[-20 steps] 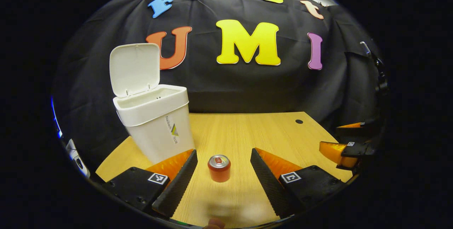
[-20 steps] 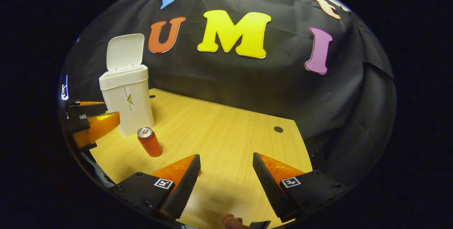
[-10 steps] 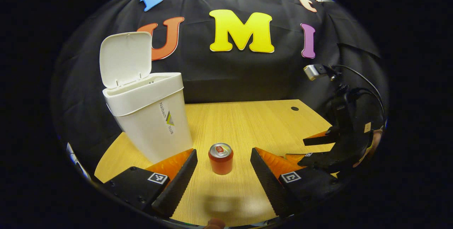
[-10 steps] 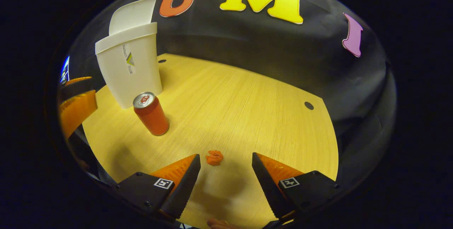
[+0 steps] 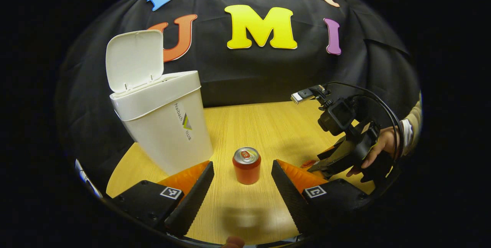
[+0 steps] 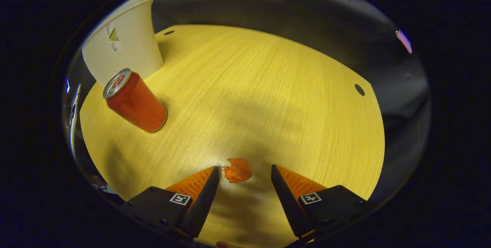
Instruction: Press the lid of the desktop garbage bin to open it, pick up the crumpled paper on the desktop and throw it into the bin, then pick up the pop can on the desktop and drop it into the bin, and finally close the garbage bin lid.
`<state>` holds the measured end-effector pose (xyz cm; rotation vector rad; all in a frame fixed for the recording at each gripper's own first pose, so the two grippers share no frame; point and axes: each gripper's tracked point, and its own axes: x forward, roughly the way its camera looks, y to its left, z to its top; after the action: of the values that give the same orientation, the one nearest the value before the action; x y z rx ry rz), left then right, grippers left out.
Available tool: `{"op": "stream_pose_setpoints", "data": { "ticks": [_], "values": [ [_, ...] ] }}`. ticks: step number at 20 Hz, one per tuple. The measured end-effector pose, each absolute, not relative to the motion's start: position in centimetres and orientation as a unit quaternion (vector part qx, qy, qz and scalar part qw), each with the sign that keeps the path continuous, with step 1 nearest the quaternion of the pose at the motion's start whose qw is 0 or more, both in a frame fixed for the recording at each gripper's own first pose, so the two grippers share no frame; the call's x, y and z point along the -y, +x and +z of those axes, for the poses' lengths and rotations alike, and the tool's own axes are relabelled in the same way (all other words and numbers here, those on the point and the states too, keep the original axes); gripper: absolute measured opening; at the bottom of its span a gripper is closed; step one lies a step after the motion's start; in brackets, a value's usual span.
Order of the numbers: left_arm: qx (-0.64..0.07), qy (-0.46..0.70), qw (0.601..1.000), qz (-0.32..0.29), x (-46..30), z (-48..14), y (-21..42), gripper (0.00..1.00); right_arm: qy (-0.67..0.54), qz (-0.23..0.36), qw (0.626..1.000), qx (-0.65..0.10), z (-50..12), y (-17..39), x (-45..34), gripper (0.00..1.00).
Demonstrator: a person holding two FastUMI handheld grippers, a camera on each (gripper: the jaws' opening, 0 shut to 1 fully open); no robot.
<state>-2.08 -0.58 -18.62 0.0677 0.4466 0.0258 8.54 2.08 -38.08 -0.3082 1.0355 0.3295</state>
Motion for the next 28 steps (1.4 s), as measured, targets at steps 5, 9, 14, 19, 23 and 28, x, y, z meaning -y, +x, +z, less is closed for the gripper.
{"op": "stream_pose_setpoints", "data": {
  "ticks": [5,9,14,19,23,28],
  "values": [
    [-0.227,0.023,0.973,0.027,-0.6,-19.3,-2.6,1.0,-0.171,0.156,0.834,-0.5,-38.8,8.6,-2.3,0.67],
    [-0.233,0.024,0.972,0.028,-0.7,-19.8,-2.8,1.0,-0.186,0.167,0.821,-0.512,-38.9,8.1,-2.6,0.61],
    [-0.234,0.026,0.971,0.028,-0.6,-19.6,-3.1,1.0,-0.169,0.161,0.82,-0.522,-39.2,8.0,-2.2,0.34],
    [-0.233,0.033,0.972,0.021,-0.1,-19.2,-3.2,1.0,-0.152,0.164,0.835,-0.502,-36.6,7.6,-1.9,0.16],
    [-0.226,0.037,0.973,0.011,0.8,-18.6,-3.1,1.0,-0.119,0.174,0.855,-0.474,-31.9,7.2,-1.7,0.15],
    [-0.215,0.045,0.976,-0.005,2.2,-17.6,-3.0,1.0,-0.096,0.184,0.882,-0.422,-25.1,6.5,-1.0,0.15]
  ]
}}
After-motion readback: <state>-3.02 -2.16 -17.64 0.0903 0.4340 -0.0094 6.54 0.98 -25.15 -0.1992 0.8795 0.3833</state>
